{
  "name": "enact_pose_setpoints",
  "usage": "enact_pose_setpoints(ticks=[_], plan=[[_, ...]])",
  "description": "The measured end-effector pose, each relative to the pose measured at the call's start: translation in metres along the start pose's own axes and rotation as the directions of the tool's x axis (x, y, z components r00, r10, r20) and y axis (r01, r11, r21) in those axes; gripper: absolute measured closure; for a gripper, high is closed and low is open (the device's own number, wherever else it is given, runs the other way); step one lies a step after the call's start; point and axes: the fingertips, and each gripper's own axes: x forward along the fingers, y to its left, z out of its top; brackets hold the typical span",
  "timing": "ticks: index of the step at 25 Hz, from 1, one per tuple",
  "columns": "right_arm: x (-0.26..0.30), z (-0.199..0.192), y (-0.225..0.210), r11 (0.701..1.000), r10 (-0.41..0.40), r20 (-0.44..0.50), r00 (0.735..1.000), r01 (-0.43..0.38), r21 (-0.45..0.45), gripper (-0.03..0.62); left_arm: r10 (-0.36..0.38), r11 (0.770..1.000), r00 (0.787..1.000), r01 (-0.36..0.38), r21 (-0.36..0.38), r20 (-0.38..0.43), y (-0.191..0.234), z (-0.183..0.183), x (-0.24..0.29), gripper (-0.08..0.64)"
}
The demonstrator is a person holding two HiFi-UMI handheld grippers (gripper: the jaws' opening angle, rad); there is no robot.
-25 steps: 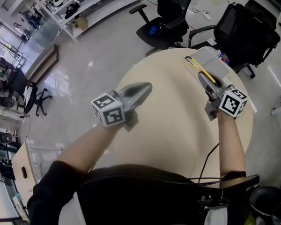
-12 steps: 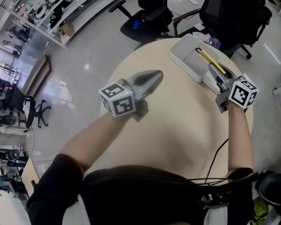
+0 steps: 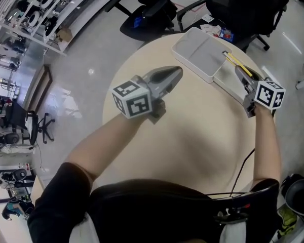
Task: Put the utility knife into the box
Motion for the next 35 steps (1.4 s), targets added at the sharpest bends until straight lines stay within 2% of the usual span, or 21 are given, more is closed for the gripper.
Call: enact_pose_setpoints(ticks=[8,14,19,23,28,32,34,35], plan=[[0.006,-0.029,-0.059,0.995,-0.101,-0.08,0.992,0.101,0.001,0.502,-0.033,0.999,0.999,0.033,-0.007,-0.021,0.004,-0.015,0.033,0.56],[0.012,-0.054,-0.091,0.987,-0.155,-0.162,0.975,0.16,0.021,0.502,-0.047,0.999,0.998,0.047,-0.003,-0.033,0.011,-0.023,0.051,0.561],[0.017,-0.071,-0.11,0.977,-0.191,-0.242,0.951,0.208,0.046,0.5,-0.057,0.998,0.997,0.057,-0.014,-0.044,0.012,-0.031,0.064,0.56],[0.027,-0.077,-0.12,0.973,-0.183,-0.292,0.939,0.214,0.08,0.499,-0.062,0.998,0.997,0.061,-0.023,-0.054,0.017,-0.04,0.073,0.56],[0.037,-0.088,-0.126,0.965,-0.209,-0.391,0.896,0.253,0.064,0.495,-0.072,0.997,0.995,0.07,-0.032,-0.065,0.016,-0.046,0.079,0.56],[0.041,-0.088,-0.131,0.957,-0.277,-0.407,0.87,0.288,-0.035,0.397,-0.08,0.996,0.994,0.077,-0.039,-0.071,0.018,-0.053,0.083,0.56],[0.038,-0.082,-0.133,0.944,-0.327,-0.386,0.863,0.318,-0.089,0.336,-0.08,0.996,0.994,0.077,-0.045,-0.071,0.018,-0.055,0.085,0.56],[0.035,-0.078,-0.133,0.935,-0.353,-0.367,0.861,0.333,-0.117,0.328,-0.081,0.996,0.994,0.077,-0.048,-0.071,0.018,-0.055,0.085,0.56]])
